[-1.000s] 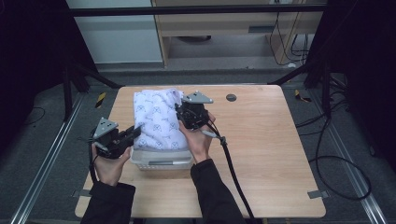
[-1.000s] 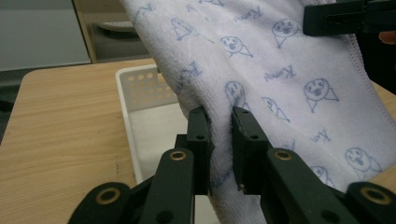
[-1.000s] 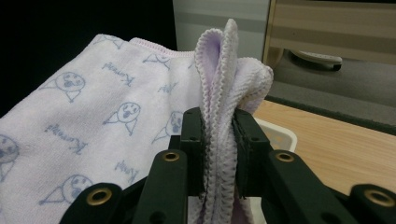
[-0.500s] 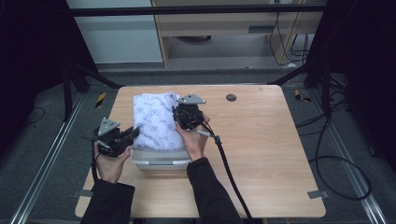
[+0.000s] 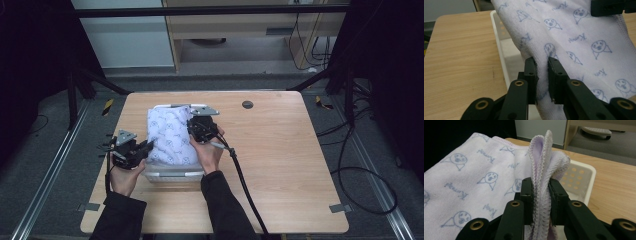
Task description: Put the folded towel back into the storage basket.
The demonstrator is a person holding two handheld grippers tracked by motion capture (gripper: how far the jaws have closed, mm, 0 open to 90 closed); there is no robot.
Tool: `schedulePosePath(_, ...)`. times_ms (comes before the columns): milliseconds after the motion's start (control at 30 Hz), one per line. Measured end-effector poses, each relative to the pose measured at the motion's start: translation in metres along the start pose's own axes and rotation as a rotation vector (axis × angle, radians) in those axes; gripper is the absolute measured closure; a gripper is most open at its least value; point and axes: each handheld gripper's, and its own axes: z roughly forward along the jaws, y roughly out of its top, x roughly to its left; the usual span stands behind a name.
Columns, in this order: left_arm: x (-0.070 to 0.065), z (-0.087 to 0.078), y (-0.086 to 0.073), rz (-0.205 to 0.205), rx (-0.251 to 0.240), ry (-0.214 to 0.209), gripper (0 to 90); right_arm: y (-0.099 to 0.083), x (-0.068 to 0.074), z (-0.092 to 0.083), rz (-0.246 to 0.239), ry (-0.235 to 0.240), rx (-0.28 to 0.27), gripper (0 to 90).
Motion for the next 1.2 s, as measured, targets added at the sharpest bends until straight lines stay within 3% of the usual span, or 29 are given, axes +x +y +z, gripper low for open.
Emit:
schedulePosePath(167, -0.001, 0.005, -0.003, 0.009, 0.017, 0.0, 77.8, -0.009, -0.003, 0.004, 0.018, -0.002, 0.016, 75.8)
schedulePosePath(600, -0.001, 0.019, -0.01, 0.016, 0.065, 0.0, 77.4, -0.021, -0.007, 0.015, 0.008, -0.015, 0.07, 75.1)
schedulePosePath(833, -0.002, 0.029, -0.014, 0.04, 0.102, 0.037, 72.3, -0.027, -0.009, 0.021, -0.011, -0.022, 0.108, 73.4)
schedulePosePath(967, -0.002, 0.026, -0.012, 0.032, 0.071, 0.046, 63.9, -0.028, -0.01, 0.02, -0.021, -0.03, 0.096, 71.6)
schedulePosePath(1200, -0.005, 0.02, -0.01, 0.029, 0.041, 0.037, 61.6, -0.02, -0.016, 0.004, -0.023, -0.036, 0.048, 63.8)
